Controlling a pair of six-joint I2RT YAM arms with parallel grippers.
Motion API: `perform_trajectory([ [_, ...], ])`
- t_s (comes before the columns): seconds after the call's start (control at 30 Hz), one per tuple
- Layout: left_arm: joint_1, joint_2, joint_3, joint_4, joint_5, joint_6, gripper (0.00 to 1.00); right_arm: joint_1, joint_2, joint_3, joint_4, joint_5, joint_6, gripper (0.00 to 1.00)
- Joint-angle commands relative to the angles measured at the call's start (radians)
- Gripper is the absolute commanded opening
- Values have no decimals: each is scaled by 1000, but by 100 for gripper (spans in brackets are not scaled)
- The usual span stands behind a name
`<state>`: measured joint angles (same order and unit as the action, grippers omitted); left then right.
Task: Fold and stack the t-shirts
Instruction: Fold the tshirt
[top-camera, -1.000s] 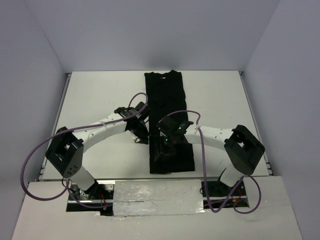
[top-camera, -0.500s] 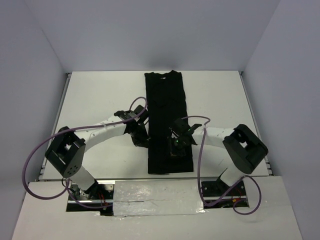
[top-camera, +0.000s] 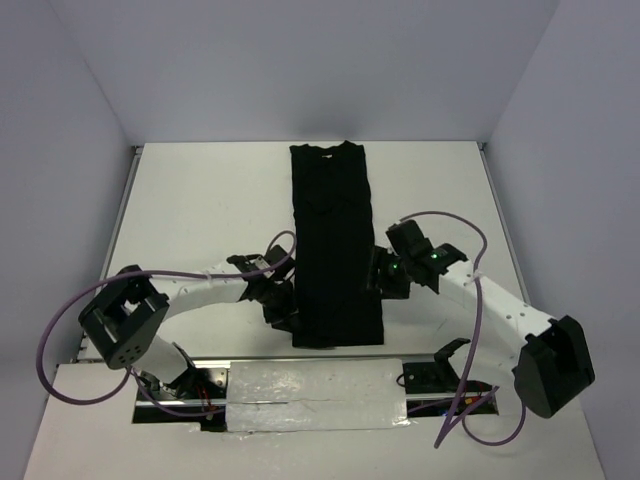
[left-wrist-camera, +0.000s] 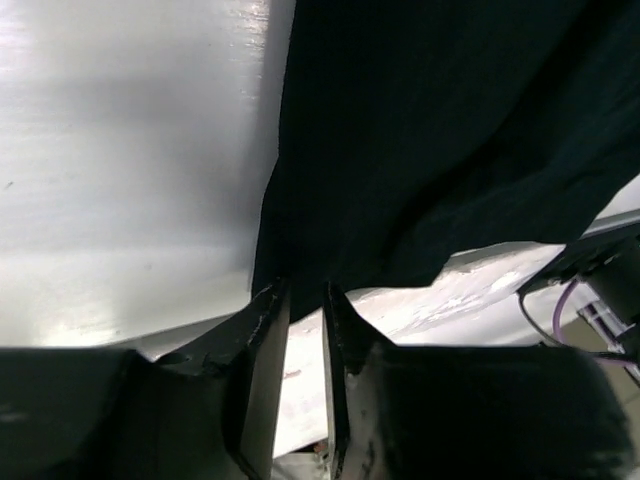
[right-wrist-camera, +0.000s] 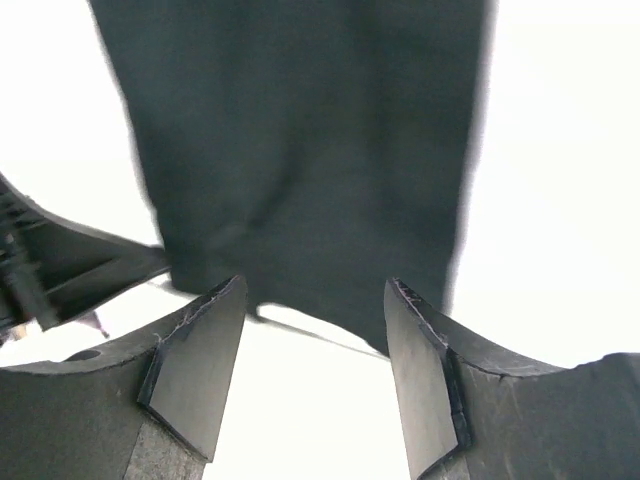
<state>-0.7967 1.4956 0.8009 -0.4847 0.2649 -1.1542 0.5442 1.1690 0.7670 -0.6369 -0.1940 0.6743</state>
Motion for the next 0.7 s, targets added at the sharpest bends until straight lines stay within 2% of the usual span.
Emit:
perform_trajectory([
  [0.0, -1, 37, -43, 141, 91, 11, 34, -58, -54, -66, -201, 103, -22, 65],
  [0.2, -2, 83, -104, 184, 103, 31, 37, -99, -138, -213, -158, -18, 10, 66],
  [0.23, -2, 95, -104, 190, 102, 39, 36, -99, -138, -225, -129, -31, 11, 71],
  [0.27, -2, 101, -104, 202, 105, 42, 36, -98, -135, -222, -127, -33, 13, 71],
  [0.37, -1, 132, -118, 265, 154, 28, 31, -98, -132, -206, -136, -12, 27, 71],
  [0.47, -2, 140, -129, 279, 151, 8, 20, -92, -128, -224, -87, -39, 42, 70],
  [0.6, -2, 117, -134, 247, 106, -15, 9, -90, -79, -255, -17, -31, 38, 62],
  [0.67, -2, 107, -132, 216, 85, -32, 9, -86, -46, -270, -9, -68, 38, 60],
])
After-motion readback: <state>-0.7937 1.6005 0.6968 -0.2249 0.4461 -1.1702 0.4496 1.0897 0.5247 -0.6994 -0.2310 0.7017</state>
